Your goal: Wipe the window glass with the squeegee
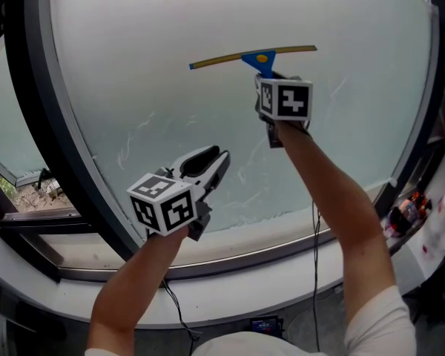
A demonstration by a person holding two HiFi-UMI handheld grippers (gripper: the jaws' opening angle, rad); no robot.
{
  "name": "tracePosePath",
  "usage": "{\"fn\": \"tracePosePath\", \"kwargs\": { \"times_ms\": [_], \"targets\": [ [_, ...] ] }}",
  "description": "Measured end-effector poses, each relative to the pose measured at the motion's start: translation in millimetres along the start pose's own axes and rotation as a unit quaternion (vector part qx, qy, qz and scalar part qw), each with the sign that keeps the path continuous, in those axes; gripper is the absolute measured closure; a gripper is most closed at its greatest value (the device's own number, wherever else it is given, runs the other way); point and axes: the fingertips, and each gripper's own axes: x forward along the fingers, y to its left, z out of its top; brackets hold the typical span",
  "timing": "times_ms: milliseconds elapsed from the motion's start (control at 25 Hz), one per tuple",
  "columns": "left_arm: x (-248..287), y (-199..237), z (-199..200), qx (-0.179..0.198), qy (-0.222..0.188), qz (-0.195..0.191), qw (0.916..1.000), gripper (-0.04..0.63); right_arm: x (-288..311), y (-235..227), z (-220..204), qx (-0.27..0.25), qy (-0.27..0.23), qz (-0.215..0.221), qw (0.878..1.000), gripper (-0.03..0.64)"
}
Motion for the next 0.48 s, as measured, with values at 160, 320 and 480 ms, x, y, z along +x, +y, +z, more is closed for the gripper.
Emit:
{"fn": "tracePosePath", "kwargs": {
  "times_ms": [160,320,480],
  "targets": [
    [-0.5,1.4,-6.3,-0.005,0.003,0.001,1.0000,0.469,0.0,2.0,-9.9,0.003,0.004,0.001,1.000,0.471],
    [-2.0,3.0,-10.5,-0.011,0.003,0.003,0.9999,0.469,-1.6,3.6,-18.8,0.007,0.008,0.001,1.000,0.471],
    [-3.9,6.3,-14.9,-0.017,0.004,0.006,0.9998,0.469,-2.6,5.9,-29.5,0.007,0.015,0.001,1.000,0.471]
  ]
}}
